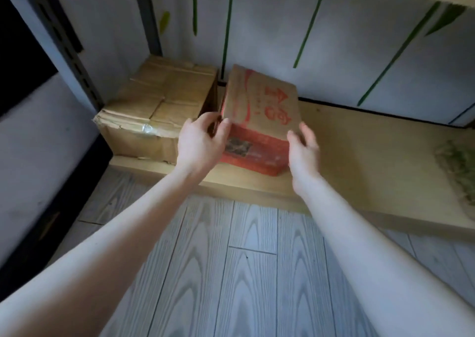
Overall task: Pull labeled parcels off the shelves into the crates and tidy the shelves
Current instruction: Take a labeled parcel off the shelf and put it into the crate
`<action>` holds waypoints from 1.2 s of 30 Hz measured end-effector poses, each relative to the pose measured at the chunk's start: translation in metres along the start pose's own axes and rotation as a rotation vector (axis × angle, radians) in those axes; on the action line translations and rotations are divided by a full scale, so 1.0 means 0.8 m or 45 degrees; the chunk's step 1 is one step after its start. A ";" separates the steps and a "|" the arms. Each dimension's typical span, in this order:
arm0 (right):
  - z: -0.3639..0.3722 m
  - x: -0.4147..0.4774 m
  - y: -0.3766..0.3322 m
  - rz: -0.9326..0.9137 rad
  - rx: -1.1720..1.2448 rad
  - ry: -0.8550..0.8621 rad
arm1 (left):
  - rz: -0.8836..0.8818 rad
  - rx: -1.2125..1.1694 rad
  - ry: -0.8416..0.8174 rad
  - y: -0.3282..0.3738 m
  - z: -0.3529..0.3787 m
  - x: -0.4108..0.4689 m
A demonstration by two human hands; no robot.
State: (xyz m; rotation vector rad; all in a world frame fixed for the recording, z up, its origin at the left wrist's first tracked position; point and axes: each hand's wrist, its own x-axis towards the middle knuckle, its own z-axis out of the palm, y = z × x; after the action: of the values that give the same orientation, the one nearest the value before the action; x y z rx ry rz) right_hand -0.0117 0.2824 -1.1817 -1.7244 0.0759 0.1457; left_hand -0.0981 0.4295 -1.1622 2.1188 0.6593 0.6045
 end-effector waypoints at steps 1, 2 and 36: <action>-0.009 -0.001 0.002 0.124 0.122 0.021 | 0.130 -0.072 0.025 0.005 -0.003 -0.008; -0.020 -0.004 0.004 0.253 0.233 0.007 | 0.230 -0.141 0.034 0.011 -0.005 -0.016; -0.170 -0.008 0.005 0.249 0.504 0.065 | -0.554 -0.695 -0.811 0.032 0.085 -0.044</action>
State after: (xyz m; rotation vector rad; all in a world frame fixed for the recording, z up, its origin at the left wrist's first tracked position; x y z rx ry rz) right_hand -0.0114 0.1473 -1.1637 -1.3233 0.2924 0.2159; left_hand -0.0761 0.3555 -1.1857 1.4613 0.4889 -0.1358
